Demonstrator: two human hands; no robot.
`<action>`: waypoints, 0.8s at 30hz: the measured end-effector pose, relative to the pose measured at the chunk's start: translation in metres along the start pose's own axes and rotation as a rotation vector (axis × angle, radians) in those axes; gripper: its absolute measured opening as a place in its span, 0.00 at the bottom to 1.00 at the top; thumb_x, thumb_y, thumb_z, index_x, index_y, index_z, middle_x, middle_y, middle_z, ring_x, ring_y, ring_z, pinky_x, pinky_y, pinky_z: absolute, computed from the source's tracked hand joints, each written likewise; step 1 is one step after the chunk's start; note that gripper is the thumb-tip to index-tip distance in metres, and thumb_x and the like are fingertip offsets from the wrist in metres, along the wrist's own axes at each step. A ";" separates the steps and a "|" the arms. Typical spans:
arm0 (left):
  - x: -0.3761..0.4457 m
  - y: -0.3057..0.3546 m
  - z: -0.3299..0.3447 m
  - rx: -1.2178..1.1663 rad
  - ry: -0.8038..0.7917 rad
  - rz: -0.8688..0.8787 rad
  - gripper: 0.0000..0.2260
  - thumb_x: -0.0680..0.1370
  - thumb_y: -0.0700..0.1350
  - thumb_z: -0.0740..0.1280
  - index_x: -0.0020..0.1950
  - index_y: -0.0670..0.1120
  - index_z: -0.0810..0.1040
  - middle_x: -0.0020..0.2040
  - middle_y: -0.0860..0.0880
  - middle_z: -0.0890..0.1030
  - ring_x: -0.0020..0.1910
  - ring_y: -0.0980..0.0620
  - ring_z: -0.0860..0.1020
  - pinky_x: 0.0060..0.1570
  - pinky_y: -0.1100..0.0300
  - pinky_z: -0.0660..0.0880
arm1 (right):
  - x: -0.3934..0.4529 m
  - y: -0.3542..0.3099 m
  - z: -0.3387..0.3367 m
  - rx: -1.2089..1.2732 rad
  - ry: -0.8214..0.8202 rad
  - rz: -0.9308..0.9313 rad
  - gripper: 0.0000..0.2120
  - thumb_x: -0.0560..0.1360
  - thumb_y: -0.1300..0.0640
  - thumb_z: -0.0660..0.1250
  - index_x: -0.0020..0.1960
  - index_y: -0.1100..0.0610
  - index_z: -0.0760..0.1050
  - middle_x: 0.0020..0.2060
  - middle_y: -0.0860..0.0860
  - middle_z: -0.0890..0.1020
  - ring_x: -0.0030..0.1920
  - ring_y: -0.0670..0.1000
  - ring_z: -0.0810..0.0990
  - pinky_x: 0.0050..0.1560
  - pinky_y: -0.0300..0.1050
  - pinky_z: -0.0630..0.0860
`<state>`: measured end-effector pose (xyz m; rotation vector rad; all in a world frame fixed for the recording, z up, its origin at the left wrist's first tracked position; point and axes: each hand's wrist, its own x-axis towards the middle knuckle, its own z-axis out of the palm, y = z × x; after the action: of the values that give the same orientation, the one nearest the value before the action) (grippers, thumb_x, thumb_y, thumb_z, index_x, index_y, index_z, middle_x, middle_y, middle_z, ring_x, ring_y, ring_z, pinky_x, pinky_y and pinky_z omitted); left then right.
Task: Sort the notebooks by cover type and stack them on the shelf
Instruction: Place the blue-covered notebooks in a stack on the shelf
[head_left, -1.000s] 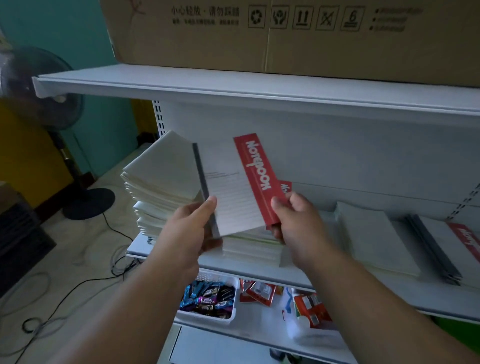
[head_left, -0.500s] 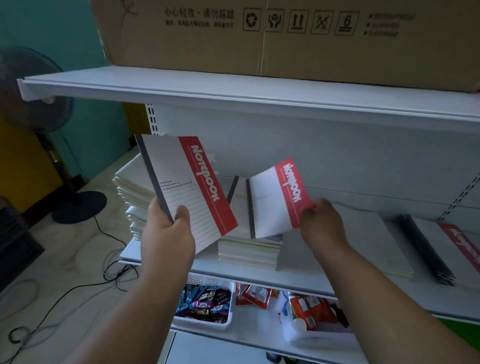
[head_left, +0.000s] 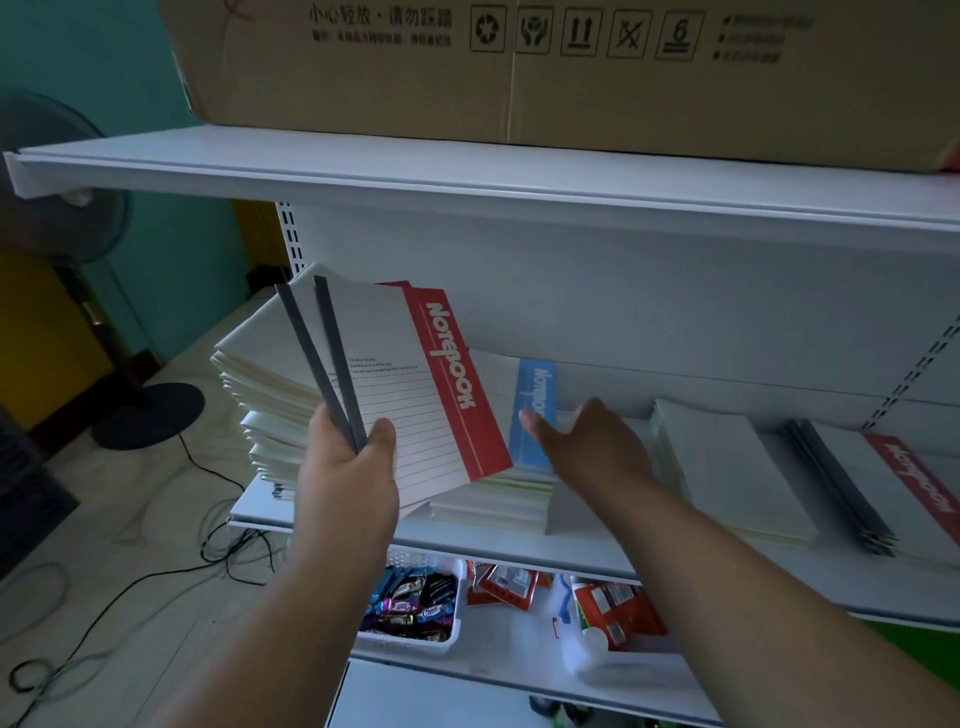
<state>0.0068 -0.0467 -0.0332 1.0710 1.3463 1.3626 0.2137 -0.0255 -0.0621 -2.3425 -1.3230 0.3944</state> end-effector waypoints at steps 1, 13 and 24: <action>-0.001 -0.001 -0.001 0.001 -0.003 -0.002 0.12 0.83 0.42 0.62 0.50 0.62 0.73 0.49 0.59 0.82 0.51 0.54 0.81 0.57 0.45 0.79 | 0.005 0.006 0.003 -0.080 -0.078 0.016 0.34 0.74 0.29 0.59 0.61 0.59 0.73 0.56 0.54 0.79 0.53 0.55 0.78 0.44 0.45 0.68; -0.007 0.002 0.005 0.060 -0.040 0.131 0.07 0.83 0.46 0.62 0.54 0.60 0.73 0.49 0.60 0.82 0.49 0.60 0.80 0.46 0.60 0.75 | -0.016 0.004 -0.019 1.045 0.075 0.091 0.08 0.80 0.61 0.63 0.43 0.56 0.76 0.34 0.52 0.75 0.27 0.49 0.70 0.25 0.38 0.66; -0.054 -0.006 0.068 0.076 -0.484 -0.095 0.11 0.81 0.42 0.65 0.58 0.59 0.75 0.50 0.56 0.85 0.48 0.54 0.84 0.45 0.53 0.82 | -0.030 0.049 -0.063 0.897 -0.085 0.018 0.13 0.78 0.42 0.65 0.52 0.52 0.76 0.47 0.54 0.84 0.47 0.56 0.84 0.49 0.54 0.82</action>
<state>0.0843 -0.0851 -0.0368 1.2714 1.0771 0.9097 0.2623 -0.0872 -0.0300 -1.5865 -0.8773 0.8832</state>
